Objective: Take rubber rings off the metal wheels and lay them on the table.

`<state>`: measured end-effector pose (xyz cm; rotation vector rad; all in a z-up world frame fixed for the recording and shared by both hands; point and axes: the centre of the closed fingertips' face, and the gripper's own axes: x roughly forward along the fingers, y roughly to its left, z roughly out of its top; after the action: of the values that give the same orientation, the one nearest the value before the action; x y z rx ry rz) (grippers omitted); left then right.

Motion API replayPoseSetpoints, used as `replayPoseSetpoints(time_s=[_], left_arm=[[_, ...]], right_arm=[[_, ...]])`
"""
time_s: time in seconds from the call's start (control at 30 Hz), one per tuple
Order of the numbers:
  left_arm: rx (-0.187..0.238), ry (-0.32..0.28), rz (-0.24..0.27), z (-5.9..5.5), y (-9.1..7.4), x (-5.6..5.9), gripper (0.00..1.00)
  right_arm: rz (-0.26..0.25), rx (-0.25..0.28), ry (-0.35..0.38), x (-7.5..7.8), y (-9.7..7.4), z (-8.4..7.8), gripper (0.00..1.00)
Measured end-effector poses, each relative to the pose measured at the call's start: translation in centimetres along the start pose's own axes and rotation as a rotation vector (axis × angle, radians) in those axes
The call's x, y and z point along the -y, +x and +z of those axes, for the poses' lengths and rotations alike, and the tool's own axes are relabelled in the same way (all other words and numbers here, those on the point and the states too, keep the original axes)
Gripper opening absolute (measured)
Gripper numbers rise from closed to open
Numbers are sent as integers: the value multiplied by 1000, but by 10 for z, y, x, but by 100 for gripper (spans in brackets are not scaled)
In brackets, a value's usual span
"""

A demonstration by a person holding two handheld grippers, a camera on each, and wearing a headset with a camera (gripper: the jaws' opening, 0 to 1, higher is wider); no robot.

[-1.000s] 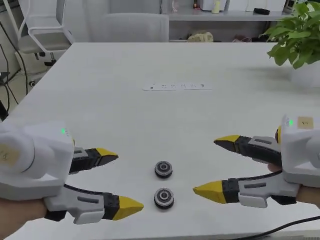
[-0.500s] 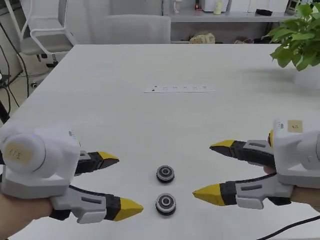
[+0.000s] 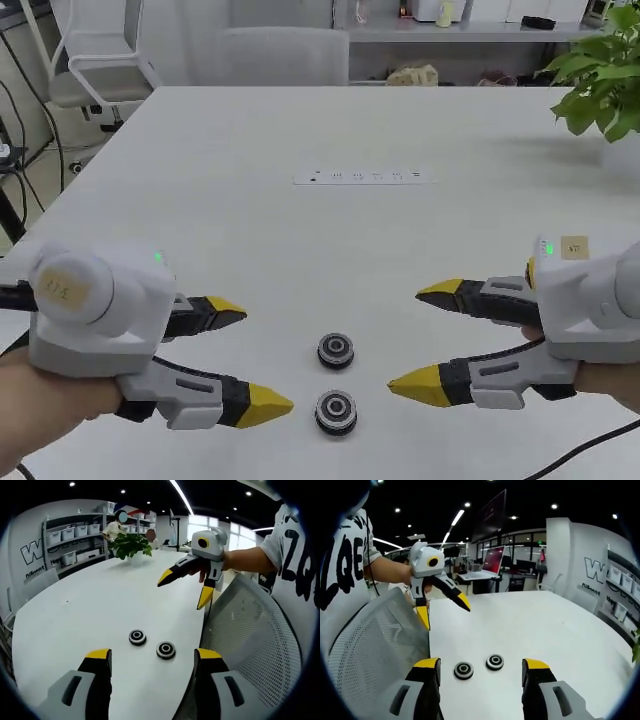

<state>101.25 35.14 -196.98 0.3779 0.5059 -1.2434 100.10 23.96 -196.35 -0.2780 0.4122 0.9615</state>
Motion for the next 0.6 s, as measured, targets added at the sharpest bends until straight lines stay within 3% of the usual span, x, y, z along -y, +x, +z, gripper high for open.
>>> replayPoseSetpoints(time_s=[0.6], left_arm=[[-37, -3, -46, -14, 16, 4, 64]], right_arm=[[35, -28, -8, -4, 10, -15, 65]])
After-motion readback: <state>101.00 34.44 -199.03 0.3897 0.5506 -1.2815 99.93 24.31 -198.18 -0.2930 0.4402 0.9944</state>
